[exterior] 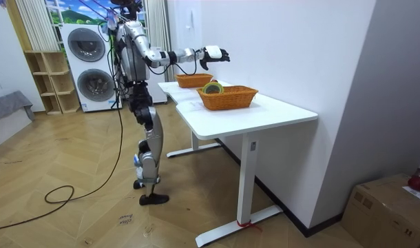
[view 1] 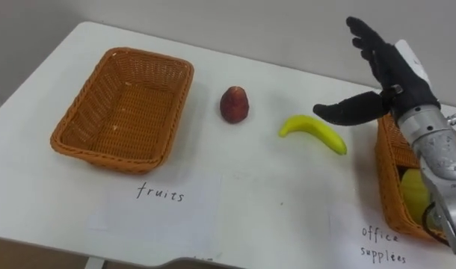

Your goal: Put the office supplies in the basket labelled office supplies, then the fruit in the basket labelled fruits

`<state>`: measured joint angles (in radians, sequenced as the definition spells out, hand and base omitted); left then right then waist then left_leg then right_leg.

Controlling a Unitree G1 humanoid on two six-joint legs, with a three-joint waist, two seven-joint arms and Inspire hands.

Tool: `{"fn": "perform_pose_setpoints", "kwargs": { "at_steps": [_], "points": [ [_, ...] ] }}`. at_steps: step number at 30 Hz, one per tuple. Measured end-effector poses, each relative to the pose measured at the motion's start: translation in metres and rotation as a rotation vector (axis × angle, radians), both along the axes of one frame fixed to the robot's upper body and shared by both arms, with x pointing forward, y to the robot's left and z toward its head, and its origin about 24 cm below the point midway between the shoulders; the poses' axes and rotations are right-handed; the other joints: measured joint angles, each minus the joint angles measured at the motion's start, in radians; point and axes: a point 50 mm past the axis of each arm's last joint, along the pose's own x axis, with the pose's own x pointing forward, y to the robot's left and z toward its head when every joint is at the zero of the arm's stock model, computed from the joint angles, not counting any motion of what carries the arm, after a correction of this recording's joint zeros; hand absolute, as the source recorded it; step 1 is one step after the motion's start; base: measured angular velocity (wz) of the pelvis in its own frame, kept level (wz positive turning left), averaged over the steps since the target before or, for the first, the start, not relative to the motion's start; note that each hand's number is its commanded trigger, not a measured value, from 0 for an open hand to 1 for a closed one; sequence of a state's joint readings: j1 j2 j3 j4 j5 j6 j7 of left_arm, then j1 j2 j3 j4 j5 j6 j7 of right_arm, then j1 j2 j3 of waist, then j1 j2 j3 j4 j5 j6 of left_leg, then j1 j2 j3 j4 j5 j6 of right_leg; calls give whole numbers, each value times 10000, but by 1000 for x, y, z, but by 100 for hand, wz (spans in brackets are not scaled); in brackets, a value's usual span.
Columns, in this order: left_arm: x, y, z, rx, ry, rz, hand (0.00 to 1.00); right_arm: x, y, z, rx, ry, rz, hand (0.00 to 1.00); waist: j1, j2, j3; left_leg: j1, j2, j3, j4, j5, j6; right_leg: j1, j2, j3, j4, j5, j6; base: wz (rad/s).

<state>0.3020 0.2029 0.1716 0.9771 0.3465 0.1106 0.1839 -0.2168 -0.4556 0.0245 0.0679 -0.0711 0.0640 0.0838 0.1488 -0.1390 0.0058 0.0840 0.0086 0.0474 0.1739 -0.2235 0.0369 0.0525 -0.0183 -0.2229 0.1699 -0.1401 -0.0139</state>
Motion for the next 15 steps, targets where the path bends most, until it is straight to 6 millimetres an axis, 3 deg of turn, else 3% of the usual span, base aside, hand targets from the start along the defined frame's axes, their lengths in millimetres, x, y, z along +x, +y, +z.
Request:
{"fn": "perform_pose_setpoints", "kwargs": {
  "at_steps": [8,10,15],
  "points": [
    [8,-4,0,-70,-43,-422,0,4,0,-20,-960,910,-22,0,-6,-49,-1,-91,-15,-99,-51,-1,-1,-39,35,-145,1,2,-3,3],
    [15,-1,1,26,-194,-539,0,4,-3,-25,-1225,1154,-140,0,-6,-123,-58,-277,-33,-186,2,12,5,-202,24,-212,10,2,-3,9],
    [22,-1,2,60,-353,-635,0,9,-1,-27,-1606,1300,-68,0,12,-163,-60,-504,-46,-247,133,21,7,-362,10,-234,-3,3,-5,2]
  ]
}}
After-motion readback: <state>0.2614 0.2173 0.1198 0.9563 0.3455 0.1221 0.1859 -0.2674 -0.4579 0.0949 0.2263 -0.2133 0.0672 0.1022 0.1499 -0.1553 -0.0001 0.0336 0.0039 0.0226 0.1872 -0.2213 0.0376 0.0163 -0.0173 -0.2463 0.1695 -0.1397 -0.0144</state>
